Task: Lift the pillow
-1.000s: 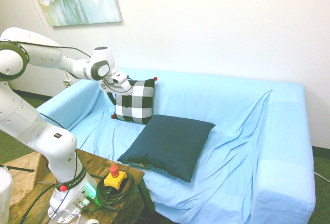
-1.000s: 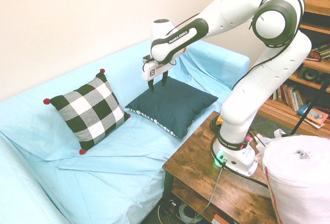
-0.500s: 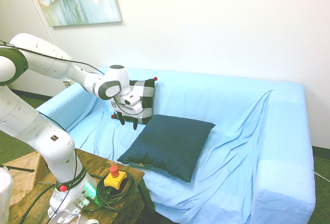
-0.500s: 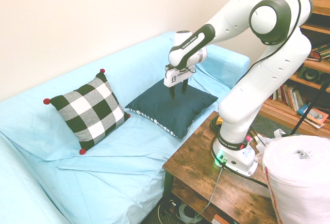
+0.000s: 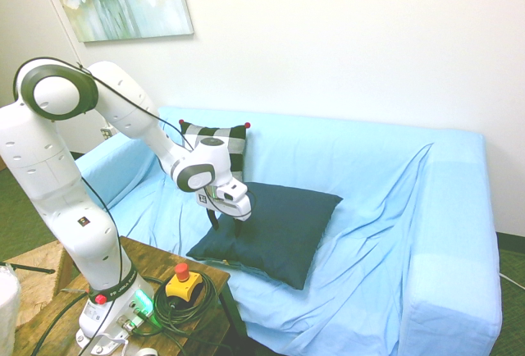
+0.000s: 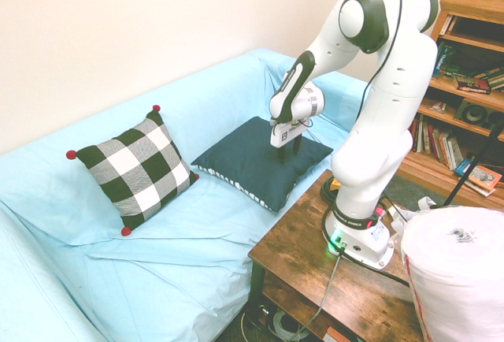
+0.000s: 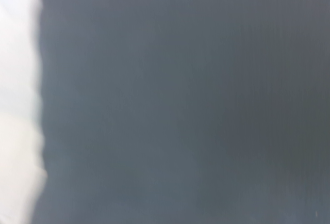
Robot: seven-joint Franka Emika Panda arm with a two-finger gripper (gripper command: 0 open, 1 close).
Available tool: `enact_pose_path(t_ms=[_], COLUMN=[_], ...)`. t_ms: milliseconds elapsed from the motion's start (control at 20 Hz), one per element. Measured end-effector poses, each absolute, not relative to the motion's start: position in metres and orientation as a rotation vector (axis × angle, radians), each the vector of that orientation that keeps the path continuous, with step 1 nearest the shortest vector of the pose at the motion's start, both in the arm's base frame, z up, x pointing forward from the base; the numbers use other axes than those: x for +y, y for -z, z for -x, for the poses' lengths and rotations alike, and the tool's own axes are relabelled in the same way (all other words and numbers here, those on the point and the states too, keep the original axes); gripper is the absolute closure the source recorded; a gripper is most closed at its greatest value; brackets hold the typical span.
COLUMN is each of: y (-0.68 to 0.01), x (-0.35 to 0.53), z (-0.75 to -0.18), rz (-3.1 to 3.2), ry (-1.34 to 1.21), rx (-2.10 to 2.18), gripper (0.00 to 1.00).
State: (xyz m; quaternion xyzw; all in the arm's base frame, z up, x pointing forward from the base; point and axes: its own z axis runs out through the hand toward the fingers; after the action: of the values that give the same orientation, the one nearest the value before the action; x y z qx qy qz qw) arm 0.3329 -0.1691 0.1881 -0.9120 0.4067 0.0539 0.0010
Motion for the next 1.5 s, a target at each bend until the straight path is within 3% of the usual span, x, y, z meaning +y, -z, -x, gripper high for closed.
enact_pose_path(t_ms=[250,600,1500], y=[-0.123,-0.095,-0.155], x=[-0.199,-0.218,-0.229], z=[-0.295,-0.273,-0.374], rz=[2.883,2.845,2.753], ry=[-0.265,-0.185,0.154], rx=[1.291,1.35,1.413], gripper=[0.0,0.0,0.0])
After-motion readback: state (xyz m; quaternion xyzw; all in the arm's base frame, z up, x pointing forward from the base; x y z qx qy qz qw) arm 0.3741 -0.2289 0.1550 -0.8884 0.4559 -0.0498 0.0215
